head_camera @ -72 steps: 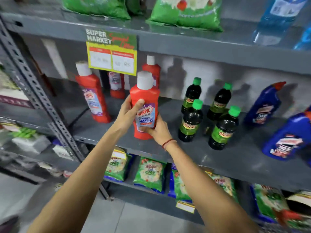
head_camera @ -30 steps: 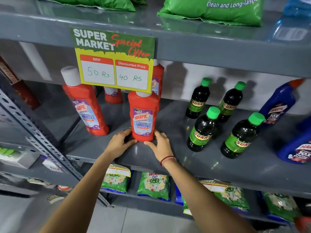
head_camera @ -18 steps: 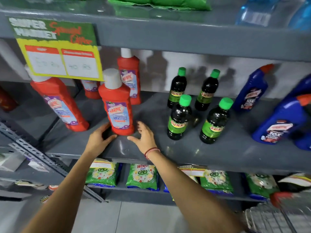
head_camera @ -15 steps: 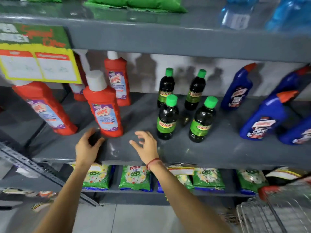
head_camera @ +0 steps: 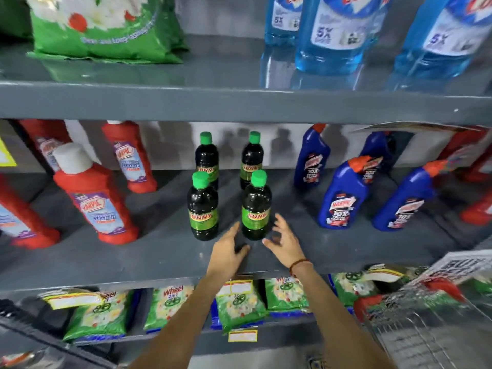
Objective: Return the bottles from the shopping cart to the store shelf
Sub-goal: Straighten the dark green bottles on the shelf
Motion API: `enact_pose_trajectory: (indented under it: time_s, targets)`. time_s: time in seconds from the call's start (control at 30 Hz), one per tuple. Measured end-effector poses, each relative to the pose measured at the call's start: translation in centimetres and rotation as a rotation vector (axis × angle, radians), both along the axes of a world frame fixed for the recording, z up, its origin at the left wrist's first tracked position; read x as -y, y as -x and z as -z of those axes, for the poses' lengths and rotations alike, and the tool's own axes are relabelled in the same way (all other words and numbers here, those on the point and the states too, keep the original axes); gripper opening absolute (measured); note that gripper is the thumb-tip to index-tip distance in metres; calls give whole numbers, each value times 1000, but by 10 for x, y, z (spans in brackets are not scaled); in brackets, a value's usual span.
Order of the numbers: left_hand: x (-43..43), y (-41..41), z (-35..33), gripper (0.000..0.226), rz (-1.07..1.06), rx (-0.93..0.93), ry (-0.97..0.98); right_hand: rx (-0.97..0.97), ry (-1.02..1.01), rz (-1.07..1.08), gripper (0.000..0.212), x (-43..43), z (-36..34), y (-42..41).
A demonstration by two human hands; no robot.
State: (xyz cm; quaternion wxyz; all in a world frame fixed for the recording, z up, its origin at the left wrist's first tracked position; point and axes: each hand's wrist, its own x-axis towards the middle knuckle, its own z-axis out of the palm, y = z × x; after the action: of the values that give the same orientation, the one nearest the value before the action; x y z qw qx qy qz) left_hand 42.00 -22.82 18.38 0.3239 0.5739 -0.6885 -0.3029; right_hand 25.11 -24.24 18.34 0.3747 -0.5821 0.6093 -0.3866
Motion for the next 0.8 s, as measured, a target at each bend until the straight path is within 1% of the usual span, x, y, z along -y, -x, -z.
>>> enact_pose_trajectory:
  time_s: [0.07,0.13,0.2,0.33,0.43,0.63,0.73,0.8]
  targets:
    - [12,8,0,59,-15,14,8,-49,-12,-100,79,7,-3,0]
    - [17,14,1,56,-54,28,14,-77,-21,-138,77,9,-4,1]
    - [18,17,3,57,-64,43,25,-67,-28,-129,76,11,-4,2]
    - [22,18,4,59,-26,55,72,-41,31,-80,73,11,1,6]
    - [25,20,5,62,3,98,106,-6,70,-21,72,8,3,6]
    - [28,19,5,64,3,172,107,43,116,-1,71,7,2,6]
    - [27,20,4,59,9,148,101,66,111,-11,69,5,-3,5]
    - [25,23,1,52,-4,66,74,87,87,-11,67,1,-5,7]
